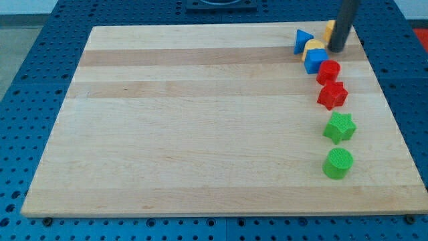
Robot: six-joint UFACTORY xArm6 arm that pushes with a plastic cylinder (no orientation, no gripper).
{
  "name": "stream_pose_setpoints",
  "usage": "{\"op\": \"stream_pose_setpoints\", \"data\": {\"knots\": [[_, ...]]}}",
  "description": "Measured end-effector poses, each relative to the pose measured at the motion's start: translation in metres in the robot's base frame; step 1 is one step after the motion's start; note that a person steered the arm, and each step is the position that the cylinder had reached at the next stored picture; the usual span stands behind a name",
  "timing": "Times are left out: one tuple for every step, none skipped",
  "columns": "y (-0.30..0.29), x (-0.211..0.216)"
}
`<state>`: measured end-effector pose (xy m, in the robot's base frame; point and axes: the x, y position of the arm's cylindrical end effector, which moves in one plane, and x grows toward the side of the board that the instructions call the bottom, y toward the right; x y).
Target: Slide the yellow hexagon vertically to the top side of the yellow heart
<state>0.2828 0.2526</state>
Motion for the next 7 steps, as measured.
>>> {"op": "stream_pose_setpoints", "data": {"knots": [[0.016,-0.011],[0.031,-0.021],[0.025,-0.024],[0.014,-0.024],[0.019,-0.024],[0.041,-0.032],[0.027,-0.032]]}}
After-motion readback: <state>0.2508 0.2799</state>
